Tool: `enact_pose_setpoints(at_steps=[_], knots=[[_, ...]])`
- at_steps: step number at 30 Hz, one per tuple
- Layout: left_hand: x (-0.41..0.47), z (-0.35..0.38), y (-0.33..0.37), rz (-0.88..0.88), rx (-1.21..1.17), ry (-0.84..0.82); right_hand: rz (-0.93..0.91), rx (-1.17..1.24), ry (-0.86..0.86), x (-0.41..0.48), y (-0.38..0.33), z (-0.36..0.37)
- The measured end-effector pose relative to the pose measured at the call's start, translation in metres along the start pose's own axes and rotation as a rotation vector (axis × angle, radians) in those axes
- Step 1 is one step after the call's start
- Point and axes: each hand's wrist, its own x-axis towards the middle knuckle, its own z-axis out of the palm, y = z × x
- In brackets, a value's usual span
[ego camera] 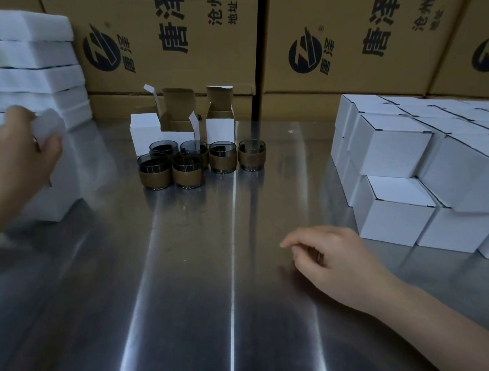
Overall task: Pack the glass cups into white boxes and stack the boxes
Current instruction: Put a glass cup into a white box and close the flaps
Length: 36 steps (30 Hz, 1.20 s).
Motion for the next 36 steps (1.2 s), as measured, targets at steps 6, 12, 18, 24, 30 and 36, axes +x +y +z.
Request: enact_pose_setpoints(at_steps=[6, 12, 18, 24, 30, 36], knots=[[-0.017, -0.030, 0.080, 0.201, -0.069, 0.170, -0.015, -0.007, 0.015, -0.001, 0.003, 0.002], [-0.019, -0.040, 0.154, 0.382, -0.305, 0.339, 0.031, 0.111, 0.072, 0.001, 0.010, 0.009], [-0.051, -0.042, 0.239, 0.455, -0.640, 0.348, 0.186, 0.480, 0.178, 0.012, 0.015, 0.009], [-0.079, -0.038, 0.296, 0.497, -0.846, 0.300, 0.175, 0.497, 0.244, 0.021, 0.018, 0.004], [-0.090, -0.035, 0.322, 0.509, -0.919, 0.318, 0.194, 0.321, 0.447, 0.033, 0.018, 0.000], [-0.102, -0.027, 0.322, 0.566, -0.998, 0.219, 0.305, 0.232, 0.431, 0.030, 0.019, -0.003]])
